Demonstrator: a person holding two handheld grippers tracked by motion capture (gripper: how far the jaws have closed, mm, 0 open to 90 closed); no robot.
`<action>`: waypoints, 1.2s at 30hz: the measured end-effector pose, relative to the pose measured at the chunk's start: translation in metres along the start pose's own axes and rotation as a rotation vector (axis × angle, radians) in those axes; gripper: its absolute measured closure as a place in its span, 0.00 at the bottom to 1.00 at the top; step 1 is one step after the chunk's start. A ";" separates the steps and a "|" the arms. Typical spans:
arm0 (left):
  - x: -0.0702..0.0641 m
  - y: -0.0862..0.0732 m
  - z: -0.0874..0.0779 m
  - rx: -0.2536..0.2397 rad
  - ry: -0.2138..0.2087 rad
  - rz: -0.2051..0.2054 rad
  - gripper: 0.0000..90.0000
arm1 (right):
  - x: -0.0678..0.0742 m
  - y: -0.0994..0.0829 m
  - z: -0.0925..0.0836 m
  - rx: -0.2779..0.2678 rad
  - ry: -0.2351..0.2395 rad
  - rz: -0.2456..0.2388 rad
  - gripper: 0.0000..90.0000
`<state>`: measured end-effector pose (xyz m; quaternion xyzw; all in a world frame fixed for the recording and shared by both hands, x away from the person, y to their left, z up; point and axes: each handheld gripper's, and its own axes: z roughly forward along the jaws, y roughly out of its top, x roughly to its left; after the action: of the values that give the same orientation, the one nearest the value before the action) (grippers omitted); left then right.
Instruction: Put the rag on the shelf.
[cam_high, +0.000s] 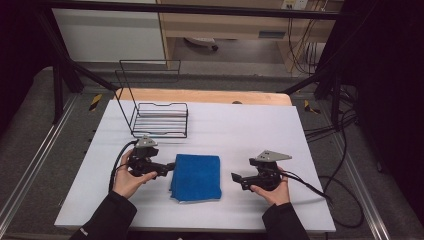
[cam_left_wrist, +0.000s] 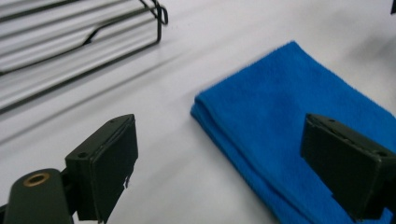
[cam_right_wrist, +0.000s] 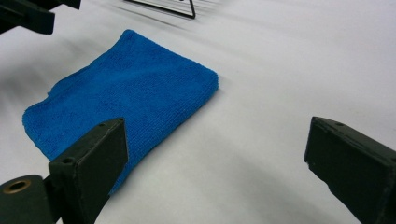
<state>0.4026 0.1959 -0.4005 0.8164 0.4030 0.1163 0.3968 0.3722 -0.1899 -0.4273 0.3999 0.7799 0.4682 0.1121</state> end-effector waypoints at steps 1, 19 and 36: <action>0.000 0.003 0.001 -0.003 0.010 0.008 0.13 | -0.001 -0.001 -0.002 -0.001 -0.001 0.006 0.06; 0.011 0.013 0.052 0.033 0.017 -0.058 0.44 | -0.003 -0.009 -0.003 0.032 -0.018 0.009 0.06; 0.005 0.004 0.071 0.102 -0.005 -0.034 0.75 | -0.004 -0.009 0.002 0.053 0.019 0.036 0.07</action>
<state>0.4440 0.1585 -0.4445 0.8290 0.4211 0.0868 0.3576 0.3708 -0.1937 -0.4365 0.4119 0.7859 0.4531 0.0855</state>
